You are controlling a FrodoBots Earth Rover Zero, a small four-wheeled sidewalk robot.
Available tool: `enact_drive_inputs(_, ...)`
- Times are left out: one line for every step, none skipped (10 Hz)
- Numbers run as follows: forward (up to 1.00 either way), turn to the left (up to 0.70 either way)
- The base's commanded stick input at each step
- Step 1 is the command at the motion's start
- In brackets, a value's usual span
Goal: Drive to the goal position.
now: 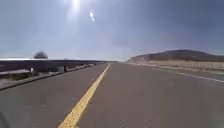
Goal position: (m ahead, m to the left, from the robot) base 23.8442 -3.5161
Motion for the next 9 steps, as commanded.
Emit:
enact_drive_inputs(0.85, 0.00)
enact_drive_inputs(0.85, 0.00)
enact_drive_inputs(0.85, 0.00)
enact_drive_inputs(0.85, 0.00)
enact_drive_inputs(0.85, 0.00)
enact_drive_inputs(0.85, 0.00)
enact_drive_inputs(0.85, 0.00)
enact_drive_inputs(0.85, 0.00)
enact_drive_inputs(0.85, 0.00)
